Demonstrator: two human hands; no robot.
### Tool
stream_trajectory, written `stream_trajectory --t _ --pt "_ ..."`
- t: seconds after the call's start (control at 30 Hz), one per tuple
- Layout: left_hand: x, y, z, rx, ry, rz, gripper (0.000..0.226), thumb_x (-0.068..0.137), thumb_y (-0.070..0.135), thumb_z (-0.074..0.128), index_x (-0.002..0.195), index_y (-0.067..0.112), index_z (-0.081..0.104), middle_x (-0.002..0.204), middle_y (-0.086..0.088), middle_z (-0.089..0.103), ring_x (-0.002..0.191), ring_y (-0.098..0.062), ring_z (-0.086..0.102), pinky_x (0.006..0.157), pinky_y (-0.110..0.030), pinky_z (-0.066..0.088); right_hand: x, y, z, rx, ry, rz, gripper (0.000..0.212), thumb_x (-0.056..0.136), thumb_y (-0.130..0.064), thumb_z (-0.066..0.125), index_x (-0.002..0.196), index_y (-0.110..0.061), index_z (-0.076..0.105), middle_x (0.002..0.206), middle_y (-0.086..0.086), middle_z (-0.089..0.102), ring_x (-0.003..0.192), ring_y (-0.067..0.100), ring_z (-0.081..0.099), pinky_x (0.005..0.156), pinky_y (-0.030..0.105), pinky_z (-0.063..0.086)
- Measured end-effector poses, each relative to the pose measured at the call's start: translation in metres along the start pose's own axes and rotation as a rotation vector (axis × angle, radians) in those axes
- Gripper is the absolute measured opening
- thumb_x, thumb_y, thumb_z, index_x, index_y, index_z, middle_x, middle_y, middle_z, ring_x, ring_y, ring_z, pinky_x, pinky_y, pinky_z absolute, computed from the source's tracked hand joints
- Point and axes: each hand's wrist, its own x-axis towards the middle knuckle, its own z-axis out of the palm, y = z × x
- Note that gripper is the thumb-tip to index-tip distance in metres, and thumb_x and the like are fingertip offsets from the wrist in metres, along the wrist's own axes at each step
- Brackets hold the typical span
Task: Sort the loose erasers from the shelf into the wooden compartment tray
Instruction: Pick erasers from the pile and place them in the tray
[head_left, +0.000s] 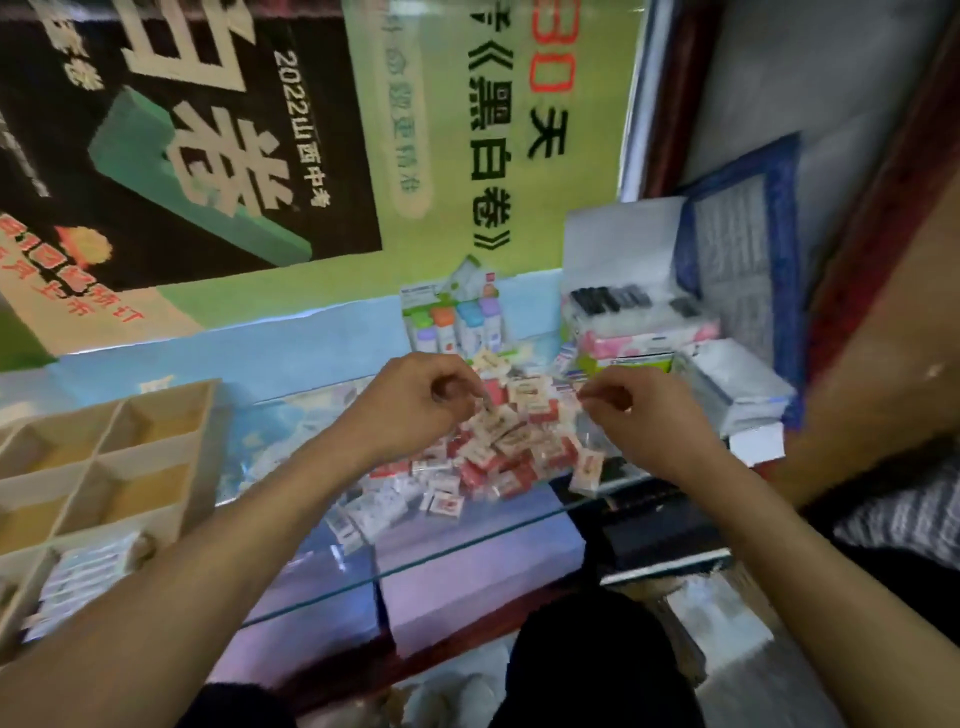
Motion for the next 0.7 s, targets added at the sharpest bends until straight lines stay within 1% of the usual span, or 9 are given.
stream_trajectory --t 0.1,0.17,0.23,0.3,0.37,0.47,0.53,0.6,0.7 --pt "0.045 0.010 0.028 0.016 -0.080 0.018 0.008 0.088 0.018 0.067 0.087 0.026 0.069 0.081 0.010 0.068 0.078 -0.007 0.063 0.076 -0.029 0.051 0.021 0.037 0.001 -0.025 -0.010 0.050 0.021 0.093 -0.009 0.054 0.105 -0.013 0.071 0.102 0.003 0.070 0.082 0.011 0.056 0.077 0.025 0.047" --pt "0.073 0.012 0.046 0.040 -0.102 0.020 0.009 0.089 0.016 0.065 0.090 0.024 0.069 0.085 0.008 0.067 0.078 -0.007 0.062 0.076 -0.028 0.050 0.031 0.055 0.008 -0.016 -0.013 0.073 0.025 0.094 -0.008 0.051 0.112 -0.012 0.069 0.111 0.006 0.068 0.088 0.014 0.058 0.080 0.024 0.045" --pt "0.097 0.013 0.062 0.115 -0.113 0.026 0.010 0.090 0.018 0.063 0.097 0.022 0.068 0.100 0.002 0.067 0.092 -0.013 0.062 0.084 -0.031 0.050 0.037 0.068 0.019 0.008 -0.022 0.045 0.031 0.095 -0.006 0.048 0.121 -0.010 0.064 0.122 0.011 0.062 0.104 0.024 0.059 0.086 0.026 0.043" --pt "0.117 0.012 0.076 0.240 -0.178 0.036 0.022 0.091 0.024 0.060 0.113 0.023 0.065 0.121 -0.004 0.062 0.112 -0.021 0.057 0.095 -0.036 0.047 0.038 0.080 0.033 -0.020 -0.059 -0.039 0.040 0.092 -0.005 0.041 0.127 -0.010 0.060 0.129 0.018 0.054 0.117 0.035 0.053 0.096 0.039 0.044" --pt "0.126 0.011 0.086 0.400 -0.306 0.088 0.037 0.093 0.032 0.055 0.129 0.023 0.058 0.133 -0.008 0.056 0.122 -0.026 0.051 0.100 -0.040 0.043 0.038 0.092 0.047 -0.091 -0.100 -0.105 0.050 0.086 -0.008 0.036 0.129 -0.015 0.059 0.134 0.017 0.051 0.119 0.038 0.049 0.094 0.050 0.046" --pt "0.116 0.003 0.092 0.482 -0.405 0.113 0.050 0.089 0.050 0.043 0.131 0.026 0.058 0.129 -0.009 0.056 0.122 -0.029 0.049 0.097 -0.042 0.044 0.033 0.089 0.046 -0.262 -0.150 -0.151 0.059 0.078 -0.016 0.036 0.132 -0.027 0.057 0.142 0.006 0.046 0.124 0.032 0.041 0.093 0.049 0.042" --pt "0.103 -0.004 0.092 0.464 -0.388 0.108 0.051 0.089 0.049 0.040 0.133 0.029 0.055 0.135 -0.008 0.051 0.129 -0.027 0.043 0.103 -0.040 0.039 0.031 0.088 0.044 -0.266 -0.147 -0.142 0.060 0.078 -0.020 0.032 0.132 -0.030 0.057 0.142 0.002 0.046 0.126 0.028 0.039 0.097 0.047 0.039" --pt "0.092 -0.011 0.088 0.437 -0.336 0.142 0.052 0.088 0.045 0.040 0.137 0.032 0.051 0.140 -0.005 0.048 0.130 -0.025 0.043 0.105 -0.038 0.037 0.029 0.086 0.045 -0.221 -0.115 -0.110 0.053 0.083 -0.026 0.030 0.125 -0.026 0.062 0.136 0.002 0.052 0.122 0.028 0.045 0.096 0.047 0.041" --pt "0.082 -0.017 0.085 0.437 -0.275 0.188 0.054 0.088 0.040 0.041 0.141 0.030 0.047 0.145 -0.004 0.047 0.133 -0.023 0.042 0.109 -0.039 0.035 0.028 0.090 0.051 -0.157 -0.013 -0.136 0.045 0.088 -0.040 0.033 0.105 -0.018 0.068 0.114 0.003 0.062 0.103 0.030 0.056 0.083 0.042 0.046"
